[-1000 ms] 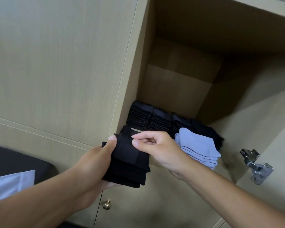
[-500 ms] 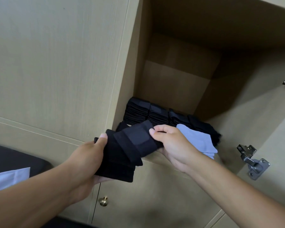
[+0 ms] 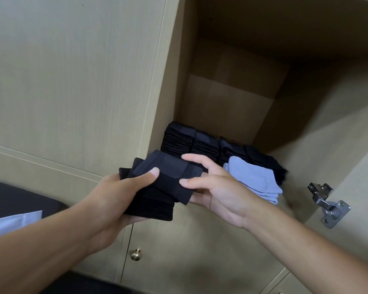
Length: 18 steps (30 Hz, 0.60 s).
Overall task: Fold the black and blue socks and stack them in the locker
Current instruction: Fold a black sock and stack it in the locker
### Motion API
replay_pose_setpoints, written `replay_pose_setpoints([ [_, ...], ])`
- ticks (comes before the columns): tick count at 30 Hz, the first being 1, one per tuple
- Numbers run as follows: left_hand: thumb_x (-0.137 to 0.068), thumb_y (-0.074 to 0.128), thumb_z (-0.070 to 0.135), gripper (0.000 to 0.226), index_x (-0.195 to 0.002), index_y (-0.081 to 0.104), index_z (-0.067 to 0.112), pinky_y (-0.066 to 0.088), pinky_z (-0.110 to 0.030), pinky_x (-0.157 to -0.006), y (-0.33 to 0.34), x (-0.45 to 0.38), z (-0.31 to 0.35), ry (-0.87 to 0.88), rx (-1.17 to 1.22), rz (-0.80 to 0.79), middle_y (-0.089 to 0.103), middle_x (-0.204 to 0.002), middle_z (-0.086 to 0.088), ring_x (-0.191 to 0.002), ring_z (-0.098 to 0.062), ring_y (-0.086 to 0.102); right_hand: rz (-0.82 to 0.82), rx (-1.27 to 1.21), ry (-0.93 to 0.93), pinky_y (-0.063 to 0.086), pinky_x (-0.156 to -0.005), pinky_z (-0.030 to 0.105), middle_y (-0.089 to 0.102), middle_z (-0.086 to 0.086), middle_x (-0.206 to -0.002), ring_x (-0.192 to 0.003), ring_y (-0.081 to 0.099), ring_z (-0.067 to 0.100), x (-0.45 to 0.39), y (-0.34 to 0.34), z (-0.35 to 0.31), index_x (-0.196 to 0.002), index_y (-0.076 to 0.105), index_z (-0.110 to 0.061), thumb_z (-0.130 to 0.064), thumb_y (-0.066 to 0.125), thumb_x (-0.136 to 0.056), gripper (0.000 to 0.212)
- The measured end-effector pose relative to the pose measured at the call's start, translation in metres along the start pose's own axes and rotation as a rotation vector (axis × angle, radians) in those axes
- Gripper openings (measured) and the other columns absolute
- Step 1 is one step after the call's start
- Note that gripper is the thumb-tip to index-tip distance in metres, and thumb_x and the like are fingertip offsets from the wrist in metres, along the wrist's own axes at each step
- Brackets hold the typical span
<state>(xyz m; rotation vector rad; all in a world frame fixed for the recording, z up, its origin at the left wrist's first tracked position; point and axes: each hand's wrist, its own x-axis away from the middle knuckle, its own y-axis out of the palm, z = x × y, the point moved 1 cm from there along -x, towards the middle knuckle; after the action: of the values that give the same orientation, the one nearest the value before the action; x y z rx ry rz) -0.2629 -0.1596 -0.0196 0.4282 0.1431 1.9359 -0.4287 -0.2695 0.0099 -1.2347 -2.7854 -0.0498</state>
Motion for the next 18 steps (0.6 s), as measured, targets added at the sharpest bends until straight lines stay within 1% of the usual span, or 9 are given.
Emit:
replay_pose_setpoints([
  [2, -0.088, 0.075, 0.025, 0.030, -0.116, 0.070, 0.016, 0.062, -0.030, -0.060, -0.001, -0.001, 0.000, -0.001, -0.011, 0.031, 0.080, -0.099, -0.007, -0.088, -0.023, 0.078, -0.012, 0.068, 0.007, 0.058, -0.081, 0.028, 0.073, 0.007, -0.120, -0.104, 0.072, 0.020, 0.002, 0.001, 0.000, -0.133, 0.056, -0.021, 0.000, 0.066, -0.093, 0.046],
  [4, -0.089, 0.075, 0.023, 0.029, -0.116, 0.069, 0.016, 0.061, -0.034, -0.066, -0.002, -0.003, 0.000, 0.002, -0.021, 0.053, 0.080, -0.098, -0.007, -0.089, -0.025, 0.078, -0.011, 0.096, 0.014, 0.057, -0.076, 0.025, 0.074, 0.005, -0.112, -0.094, 0.072, 0.016, 0.003, 0.001, -0.002, -0.129, 0.057, -0.017, -0.009, 0.067, -0.096, 0.036],
  [5, -0.089, 0.075, 0.023, 0.028, -0.115, 0.069, 0.016, 0.060, -0.034, -0.067, -0.003, -0.003, 0.001, 0.009, -0.035, 0.056, 0.080, -0.096, -0.006, -0.088, -0.024, 0.078, -0.002, 0.111, 0.013, 0.056, -0.076, 0.025, 0.075, 0.003, -0.107, -0.091, 0.070, 0.014, 0.003, 0.000, -0.002, -0.126, 0.058, -0.015, -0.014, 0.067, -0.096, 0.031],
  [7, -0.088, 0.076, 0.023, 0.026, -0.112, 0.070, 0.017, 0.059, -0.034, -0.068, -0.003, -0.003, 0.002, 0.024, -0.077, 0.045, 0.080, -0.093, -0.005, -0.083, -0.022, 0.078, 0.031, 0.164, -0.011, 0.053, -0.085, 0.031, 0.075, 0.001, -0.103, -0.093, 0.067, 0.014, 0.001, -0.003, -0.003, -0.116, 0.063, -0.015, -0.026, 0.073, -0.092, 0.028],
  [9, -0.088, 0.076, 0.023, 0.024, -0.111, 0.071, 0.017, 0.058, -0.034, -0.070, -0.002, -0.002, 0.002, 0.031, -0.121, 0.013, 0.080, -0.093, -0.004, -0.082, -0.021, 0.078, 0.065, 0.226, -0.043, 0.047, -0.099, 0.040, 0.076, 0.003, -0.108, -0.102, 0.067, 0.019, -0.002, -0.006, -0.002, -0.110, 0.065, -0.019, -0.032, 0.078, -0.081, 0.035],
  [11, -0.088, 0.075, 0.025, 0.024, -0.111, 0.071, 0.018, 0.058, -0.034, -0.070, 0.000, -0.001, 0.002, 0.039, -0.140, -0.015, 0.080, -0.093, -0.004, -0.082, -0.020, 0.078, 0.049, 0.262, -0.065, 0.045, -0.110, 0.046, 0.075, 0.006, -0.110, -0.109, 0.068, 0.027, -0.003, -0.008, -0.002, -0.110, 0.065, -0.023, -0.024, 0.078, -0.081, 0.032],
  [12, -0.089, 0.075, 0.026, 0.024, -0.112, 0.071, 0.019, 0.058, -0.034, -0.070, 0.001, 0.000, 0.002, 0.044, -0.138, -0.026, 0.080, -0.094, -0.003, -0.083, -0.019, 0.078, 0.033, 0.282, -0.074, 0.044, -0.111, 0.047, 0.075, 0.006, -0.109, -0.110, 0.069, 0.028, -0.003, -0.009, -0.002, -0.109, 0.066, -0.024, -0.018, 0.076, -0.084, 0.027],
  [15, -0.091, 0.071, 0.033, 0.025, -0.112, 0.071, 0.021, 0.058, -0.033, -0.069, 0.003, 0.000, 0.002, 0.062, -0.127, -0.043, 0.080, -0.096, -0.001, -0.084, -0.018, 0.078, 0.018, 0.311, -0.079, 0.044, -0.111, 0.038, 0.072, -0.003, -0.102, -0.104, 0.067, 0.014, -0.003, -0.012, -0.004, -0.109, 0.072, -0.023, -0.006, 0.069, -0.093, 0.023],
  [18, -0.093, 0.067, 0.038, 0.026, -0.112, 0.070, 0.019, 0.059, -0.031, -0.065, 0.003, -0.002, 0.002, 0.066, -0.127, -0.026, 0.080, -0.095, -0.003, -0.084, -0.019, 0.078, 0.033, 0.296, -0.083, 0.039, -0.117, 0.038, 0.070, 0.005, -0.114, -0.122, 0.061, 0.013, -0.005, -0.017, -0.008, -0.108, 0.077, -0.024, -0.002, 0.065, -0.094, 0.028],
])
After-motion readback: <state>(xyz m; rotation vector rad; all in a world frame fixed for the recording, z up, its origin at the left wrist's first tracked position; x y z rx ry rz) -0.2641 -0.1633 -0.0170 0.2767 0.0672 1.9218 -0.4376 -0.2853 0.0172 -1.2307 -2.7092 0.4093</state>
